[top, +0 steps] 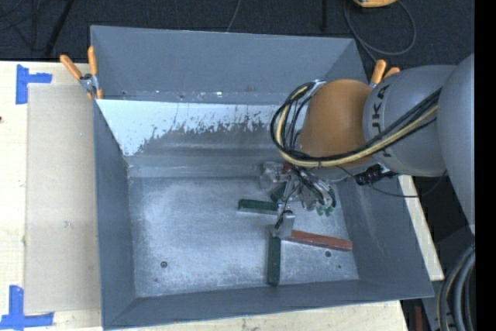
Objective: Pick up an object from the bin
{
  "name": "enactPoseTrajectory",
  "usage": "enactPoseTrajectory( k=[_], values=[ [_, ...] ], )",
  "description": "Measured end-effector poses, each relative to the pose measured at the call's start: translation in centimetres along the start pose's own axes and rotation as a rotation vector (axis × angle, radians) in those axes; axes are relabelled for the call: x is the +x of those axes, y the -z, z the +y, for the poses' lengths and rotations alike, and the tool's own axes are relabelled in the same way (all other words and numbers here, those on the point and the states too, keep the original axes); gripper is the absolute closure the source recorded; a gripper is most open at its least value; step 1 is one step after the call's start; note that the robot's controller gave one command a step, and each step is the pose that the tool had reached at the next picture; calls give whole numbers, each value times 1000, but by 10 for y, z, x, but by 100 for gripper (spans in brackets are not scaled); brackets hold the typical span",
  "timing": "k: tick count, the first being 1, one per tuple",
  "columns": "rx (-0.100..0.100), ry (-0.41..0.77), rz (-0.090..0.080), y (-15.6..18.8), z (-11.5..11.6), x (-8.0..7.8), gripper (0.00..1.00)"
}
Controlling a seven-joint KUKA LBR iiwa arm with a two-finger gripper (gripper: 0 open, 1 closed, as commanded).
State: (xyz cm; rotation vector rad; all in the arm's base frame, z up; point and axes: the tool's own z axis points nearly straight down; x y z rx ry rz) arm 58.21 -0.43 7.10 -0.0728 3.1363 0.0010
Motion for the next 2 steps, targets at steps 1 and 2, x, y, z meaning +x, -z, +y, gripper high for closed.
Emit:
enactPoseTrajectory(
  k=[1,2],
  values=[
    [0,-1,-5,2,0,-1,100],
    [1,78,-5,178,1,9,100]
  ],
)
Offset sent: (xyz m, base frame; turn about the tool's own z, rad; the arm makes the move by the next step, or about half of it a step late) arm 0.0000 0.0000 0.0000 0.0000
